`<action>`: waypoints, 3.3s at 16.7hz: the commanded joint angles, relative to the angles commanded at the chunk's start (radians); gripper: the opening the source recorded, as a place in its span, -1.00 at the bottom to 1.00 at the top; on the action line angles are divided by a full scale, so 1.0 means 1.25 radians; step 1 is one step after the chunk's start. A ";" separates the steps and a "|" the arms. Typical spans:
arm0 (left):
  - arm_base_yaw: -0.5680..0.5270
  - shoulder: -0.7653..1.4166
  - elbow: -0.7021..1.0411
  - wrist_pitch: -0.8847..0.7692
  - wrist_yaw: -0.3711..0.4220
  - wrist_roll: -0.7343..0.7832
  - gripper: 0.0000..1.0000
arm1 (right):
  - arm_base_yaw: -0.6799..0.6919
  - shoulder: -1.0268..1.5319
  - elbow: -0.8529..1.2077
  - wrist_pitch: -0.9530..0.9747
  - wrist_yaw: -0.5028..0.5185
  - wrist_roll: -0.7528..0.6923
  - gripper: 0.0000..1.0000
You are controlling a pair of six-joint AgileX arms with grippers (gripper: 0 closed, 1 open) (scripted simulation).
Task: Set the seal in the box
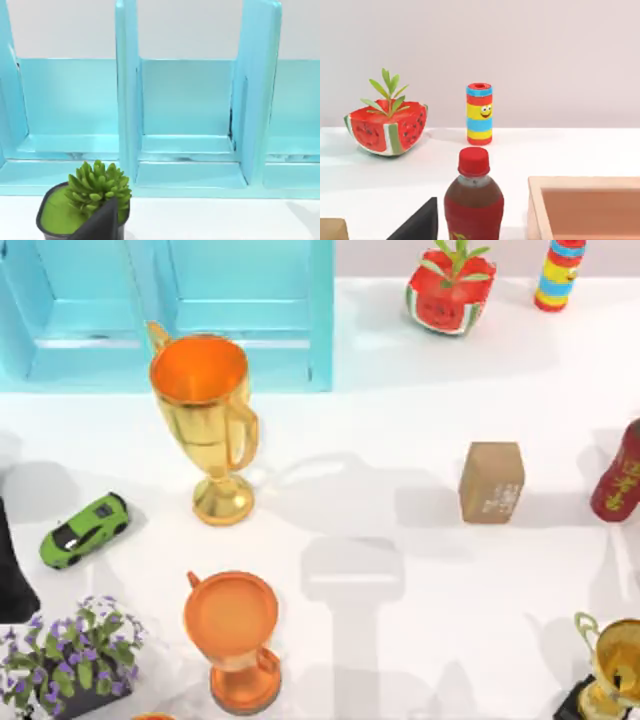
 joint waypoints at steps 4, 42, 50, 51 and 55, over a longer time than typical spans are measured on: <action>0.000 0.000 0.000 0.000 0.000 0.000 1.00 | 0.006 0.024 0.024 -0.020 0.000 0.006 1.00; 0.000 0.000 0.000 0.000 0.000 0.000 1.00 | 0.305 1.752 1.511 -1.017 -0.002 0.320 1.00; 0.000 0.000 0.000 0.000 0.000 0.000 1.00 | 0.307 1.784 1.342 -0.814 -0.001 0.323 1.00; 0.000 0.000 0.000 0.000 0.000 0.000 1.00 | 0.307 1.784 1.342 -0.814 -0.001 0.323 1.00; 0.000 0.000 0.000 0.000 0.000 0.000 1.00 | 0.307 1.784 1.342 -0.814 -0.001 0.323 0.70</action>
